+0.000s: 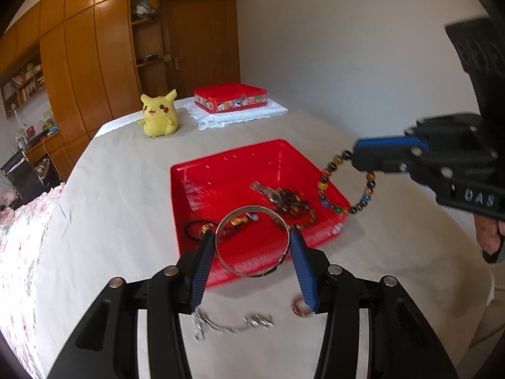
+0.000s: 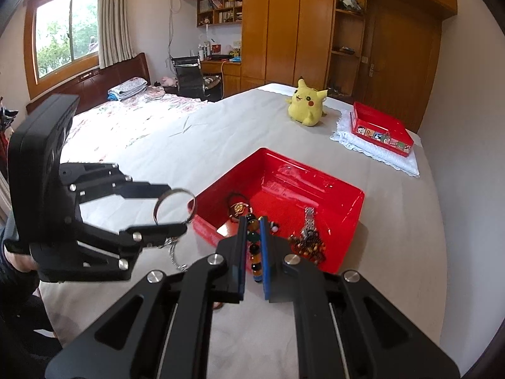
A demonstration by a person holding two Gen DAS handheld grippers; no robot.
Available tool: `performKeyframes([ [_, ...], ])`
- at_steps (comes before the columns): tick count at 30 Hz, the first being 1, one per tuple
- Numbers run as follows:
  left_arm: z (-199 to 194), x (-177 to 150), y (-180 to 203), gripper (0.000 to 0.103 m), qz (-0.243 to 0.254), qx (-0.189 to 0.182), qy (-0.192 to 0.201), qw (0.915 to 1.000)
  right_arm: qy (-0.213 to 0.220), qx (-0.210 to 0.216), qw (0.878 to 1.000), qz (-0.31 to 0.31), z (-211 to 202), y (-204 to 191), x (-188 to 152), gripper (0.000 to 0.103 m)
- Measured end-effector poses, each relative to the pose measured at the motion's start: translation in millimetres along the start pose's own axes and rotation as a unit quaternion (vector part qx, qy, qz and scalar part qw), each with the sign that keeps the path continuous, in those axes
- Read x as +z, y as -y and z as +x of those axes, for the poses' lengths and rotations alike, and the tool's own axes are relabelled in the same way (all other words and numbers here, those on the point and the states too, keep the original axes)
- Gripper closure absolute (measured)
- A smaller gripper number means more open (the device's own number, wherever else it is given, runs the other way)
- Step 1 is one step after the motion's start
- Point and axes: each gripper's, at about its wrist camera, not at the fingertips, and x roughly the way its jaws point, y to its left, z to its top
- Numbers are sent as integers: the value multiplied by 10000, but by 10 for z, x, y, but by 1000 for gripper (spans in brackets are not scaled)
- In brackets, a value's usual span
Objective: Organize jewelry
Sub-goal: 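Lift the bangle and bead bracelet and carry both over the red tray, then open the left tool to drop the bangle while the right tool releases the bead bracelet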
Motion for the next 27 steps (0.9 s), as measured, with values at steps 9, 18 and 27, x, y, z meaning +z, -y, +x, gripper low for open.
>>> performKeyframes([
  [9,407,251,-218,54,-104,-8,-198,9997,-146,-116,9998,119,279,192,109,97],
  [18,1021,266,-289,54,-189,-41,-564,9982,-393,-132,9984,371,714,450,116,97],
  [27,1458,98,-301,54,-237,-131,-835,9961,-693,-57,9962,527,1157,581,-18,97],
])
